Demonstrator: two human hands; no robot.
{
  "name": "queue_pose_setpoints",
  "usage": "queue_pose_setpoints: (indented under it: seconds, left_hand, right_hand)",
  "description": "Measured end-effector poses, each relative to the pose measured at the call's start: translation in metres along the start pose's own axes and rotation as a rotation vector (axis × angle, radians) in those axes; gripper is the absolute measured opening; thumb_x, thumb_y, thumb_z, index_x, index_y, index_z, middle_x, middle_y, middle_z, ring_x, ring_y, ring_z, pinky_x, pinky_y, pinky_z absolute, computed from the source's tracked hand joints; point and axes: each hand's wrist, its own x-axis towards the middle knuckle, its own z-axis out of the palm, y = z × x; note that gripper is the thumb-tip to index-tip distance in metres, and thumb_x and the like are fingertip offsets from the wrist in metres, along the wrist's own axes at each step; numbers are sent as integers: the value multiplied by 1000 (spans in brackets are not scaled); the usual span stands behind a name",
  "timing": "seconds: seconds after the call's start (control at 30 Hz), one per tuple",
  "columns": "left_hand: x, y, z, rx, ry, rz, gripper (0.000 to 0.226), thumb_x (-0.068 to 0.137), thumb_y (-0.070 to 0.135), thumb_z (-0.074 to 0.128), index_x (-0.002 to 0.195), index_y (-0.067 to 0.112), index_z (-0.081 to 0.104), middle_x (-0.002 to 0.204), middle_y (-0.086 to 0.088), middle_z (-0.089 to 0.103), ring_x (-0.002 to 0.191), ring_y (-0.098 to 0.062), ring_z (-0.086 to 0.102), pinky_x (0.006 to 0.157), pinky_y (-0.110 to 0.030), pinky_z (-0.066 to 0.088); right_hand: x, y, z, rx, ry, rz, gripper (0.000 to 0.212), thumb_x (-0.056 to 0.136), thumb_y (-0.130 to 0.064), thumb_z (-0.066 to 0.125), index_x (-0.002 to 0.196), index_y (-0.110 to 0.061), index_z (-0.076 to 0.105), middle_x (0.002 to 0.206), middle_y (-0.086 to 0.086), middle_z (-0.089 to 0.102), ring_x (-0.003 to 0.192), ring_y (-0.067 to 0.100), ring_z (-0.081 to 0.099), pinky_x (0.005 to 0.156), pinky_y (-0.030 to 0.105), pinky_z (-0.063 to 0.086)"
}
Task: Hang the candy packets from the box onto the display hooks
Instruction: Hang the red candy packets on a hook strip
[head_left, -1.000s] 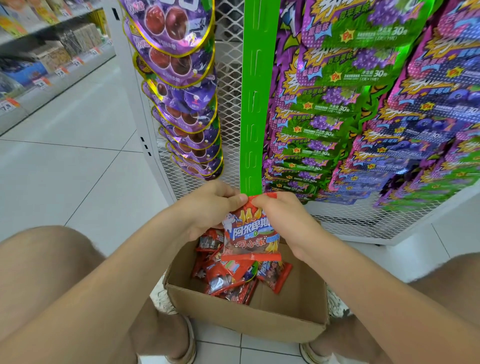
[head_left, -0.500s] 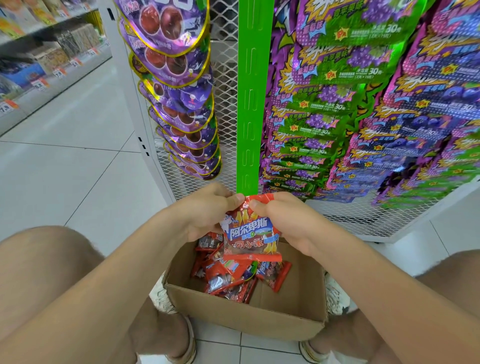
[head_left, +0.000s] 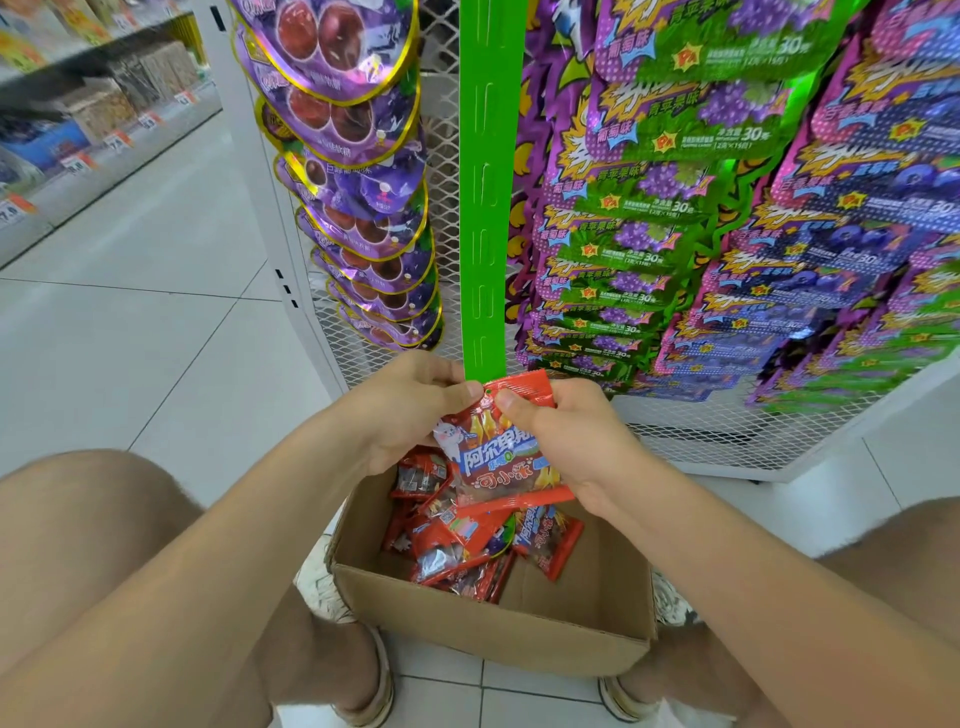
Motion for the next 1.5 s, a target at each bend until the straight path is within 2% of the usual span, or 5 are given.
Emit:
queue_pose_setpoints:
  seconds: [0.27, 0.7, 1.07, 1.33, 1.5]
  left_hand:
    - [8, -11, -2, -39, 56, 55, 22, 100, 10, 74, 121, 6, 72, 118, -16, 78, 114, -33, 74, 100, -46, 60]
    - [37, -41, 2, 497, 131, 394, 52, 102, 57, 43, 128, 15, 58, 121, -14, 69, 113, -33, 64, 99, -62, 52]
    - [78, -130, 17, 278, 449, 117, 75, 88, 26, 85, 148, 16, 41, 133, -1, 59, 116, -11, 61, 105, -33, 50]
    - [93, -212, 33, 547, -75, -224, 13, 101, 10, 68, 114, 7, 70, 92, 3, 65, 82, -10, 62, 60, -5, 42]
    - [100, -216, 38, 646, -164, -210, 9, 104, 21, 64, 108, 17, 71, 93, 6, 65, 90, -15, 62, 79, -26, 45]
  right_hand:
    - [9, 8, -4, -62, -17, 136, 63, 77, -48, 88, 107, 4, 69, 117, 24, 74, 109, 39, 72, 99, 49, 57]
    - [41, 55, -15, -1012, -77, 97, 31, 97, -12, 64, 74, -15, 43, 77, 2, 51, 70, 18, 53, 49, 26, 33]
    - [105, 225, -11, -1084, -262, 352, 40, 94, -28, 69, 129, -12, 63, 130, 18, 65, 121, 38, 63, 98, 37, 53]
    - [138, 320, 7, -1058, -79, 363, 115, 85, -52, 79, 166, -22, 4, 167, 16, 25, 153, 39, 26, 124, 50, 26]
    - [134, 312, 4, -938, 89, 455, 92, 67, -33, 88, 144, -15, 41, 131, 12, 66, 135, 36, 53, 109, 47, 44]
